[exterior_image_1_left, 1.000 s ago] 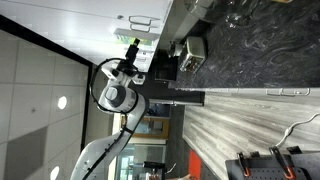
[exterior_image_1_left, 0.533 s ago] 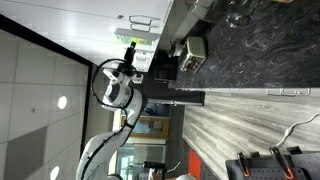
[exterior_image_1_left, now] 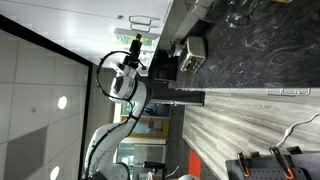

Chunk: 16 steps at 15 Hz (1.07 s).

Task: Open the top right cabinet door

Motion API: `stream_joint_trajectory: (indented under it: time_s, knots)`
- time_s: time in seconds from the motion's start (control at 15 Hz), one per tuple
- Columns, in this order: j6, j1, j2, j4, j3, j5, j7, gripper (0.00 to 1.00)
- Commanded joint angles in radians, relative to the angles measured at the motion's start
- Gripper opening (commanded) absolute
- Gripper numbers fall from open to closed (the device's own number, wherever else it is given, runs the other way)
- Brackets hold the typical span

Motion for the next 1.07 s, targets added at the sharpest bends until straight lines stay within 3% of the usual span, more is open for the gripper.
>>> stream_joint_trajectory:
  time_s: [0.0,0.47,0.73,0.8,0.93,1.0]
  knots:
    - [0.0,-0.017,-0.002,0.002,0.014,0.0,0.0,1.0]
    - [-0.031,-0.065,-0.006,0.054,0.066,0.026,0.002,1.0]
    - [-0.132,-0.097,0.05,0.108,0.146,0.035,-0.053,1.0]
    - [-0.141,-0.1,0.022,0.099,0.152,0.182,-0.181,1.0]
    - [-0.167,-0.142,-0.003,0.118,0.185,0.324,-0.302,1.0]
    - [-0.204,-0.173,0.037,0.148,0.227,0.244,-0.256,1.0]
